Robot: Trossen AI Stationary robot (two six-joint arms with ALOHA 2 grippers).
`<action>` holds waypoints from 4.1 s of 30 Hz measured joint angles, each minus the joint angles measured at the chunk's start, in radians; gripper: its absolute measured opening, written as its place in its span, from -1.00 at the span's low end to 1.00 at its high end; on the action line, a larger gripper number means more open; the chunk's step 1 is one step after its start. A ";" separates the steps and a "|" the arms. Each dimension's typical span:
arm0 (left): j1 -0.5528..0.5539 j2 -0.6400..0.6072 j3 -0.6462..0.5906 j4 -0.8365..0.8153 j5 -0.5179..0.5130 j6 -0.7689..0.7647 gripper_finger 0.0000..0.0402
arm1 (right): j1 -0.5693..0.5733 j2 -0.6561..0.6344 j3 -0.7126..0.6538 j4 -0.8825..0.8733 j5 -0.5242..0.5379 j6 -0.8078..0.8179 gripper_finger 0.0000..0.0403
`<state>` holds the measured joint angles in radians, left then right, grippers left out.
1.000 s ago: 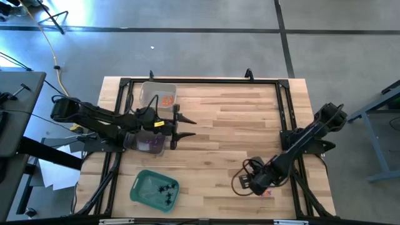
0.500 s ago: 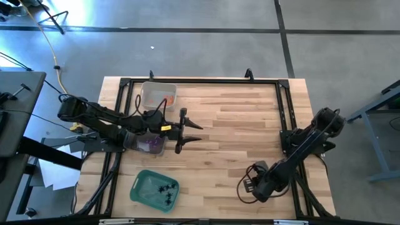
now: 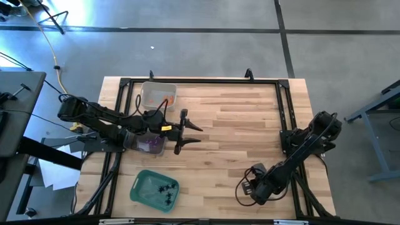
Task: Sort Halloween decoration
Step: Put the top black spider into the green bin
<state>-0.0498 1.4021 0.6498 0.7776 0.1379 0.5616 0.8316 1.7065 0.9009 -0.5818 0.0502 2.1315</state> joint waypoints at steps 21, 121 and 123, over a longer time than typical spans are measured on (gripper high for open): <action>0.000 0.000 0.000 0.025 -0.022 -0.018 -0.07 | -0.008 -0.029 0.000 -0.002 0.018 -0.071 -0.51; -0.162 -0.240 0.000 -0.516 0.298 -0.060 -0.07 | -0.422 0.346 0.379 0.964 0.075 -1.417 -1.00; -0.176 -0.240 0.000 -0.521 0.298 -0.055 -0.07 | -0.426 0.369 0.433 0.915 0.050 -1.435 -1.00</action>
<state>-0.2255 1.1622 0.6498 0.2562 0.4360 0.5065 0.4056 2.0751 1.3340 0.3331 0.1001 0.6963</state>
